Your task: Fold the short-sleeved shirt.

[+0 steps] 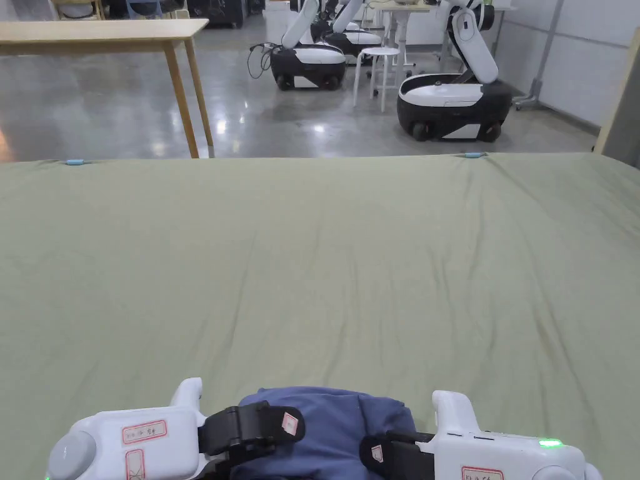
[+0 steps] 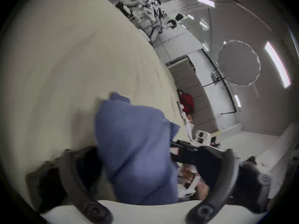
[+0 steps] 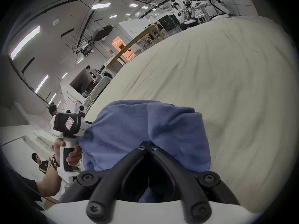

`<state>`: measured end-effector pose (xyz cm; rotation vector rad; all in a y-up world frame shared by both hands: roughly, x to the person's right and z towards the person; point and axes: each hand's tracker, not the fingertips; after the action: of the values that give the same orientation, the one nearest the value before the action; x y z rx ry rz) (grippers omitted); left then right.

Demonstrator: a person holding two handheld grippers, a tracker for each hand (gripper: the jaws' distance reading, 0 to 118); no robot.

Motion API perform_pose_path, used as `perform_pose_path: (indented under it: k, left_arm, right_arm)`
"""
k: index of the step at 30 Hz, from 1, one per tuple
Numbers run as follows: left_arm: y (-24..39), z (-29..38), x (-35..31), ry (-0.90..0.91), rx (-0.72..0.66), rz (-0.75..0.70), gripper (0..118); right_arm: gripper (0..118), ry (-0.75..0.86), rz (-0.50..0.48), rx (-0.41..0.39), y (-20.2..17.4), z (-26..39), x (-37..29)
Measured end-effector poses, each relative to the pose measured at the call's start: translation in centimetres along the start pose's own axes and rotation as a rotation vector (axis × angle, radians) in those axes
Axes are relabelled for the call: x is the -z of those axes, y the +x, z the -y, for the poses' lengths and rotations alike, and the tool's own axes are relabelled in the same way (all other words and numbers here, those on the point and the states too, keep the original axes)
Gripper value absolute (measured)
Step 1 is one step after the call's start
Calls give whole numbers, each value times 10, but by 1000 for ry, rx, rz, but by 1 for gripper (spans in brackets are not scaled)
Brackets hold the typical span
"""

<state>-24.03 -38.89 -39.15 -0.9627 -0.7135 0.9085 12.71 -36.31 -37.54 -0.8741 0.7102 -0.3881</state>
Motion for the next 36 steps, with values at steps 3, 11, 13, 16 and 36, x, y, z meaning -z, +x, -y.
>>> perform_pose_path:
  k: [3, 11, 13, 16, 36]
  left_arm:
    - [2, 5, 6, 42, 85, -183, 34]
    - [12, 21, 3, 59, 52, -87, 27]
    - [14, 25, -2, 53, 54, -67, 27]
    - [4, 11, -39, 71, 69, -69, 27]
    - [-147, -91, -372, 252, 24, -440, 42]
  right_arm:
    - [1, 3, 8, 1, 1, 1, 1]
    - [1, 2, 13, -16, -6, -1, 0]
    - [1, 22, 11, -21, -14, -3, -4]
    - [1, 71, -41, -27, -30, -8, -15]
    - [1, 182, 83, -20, -69, -13, -49]
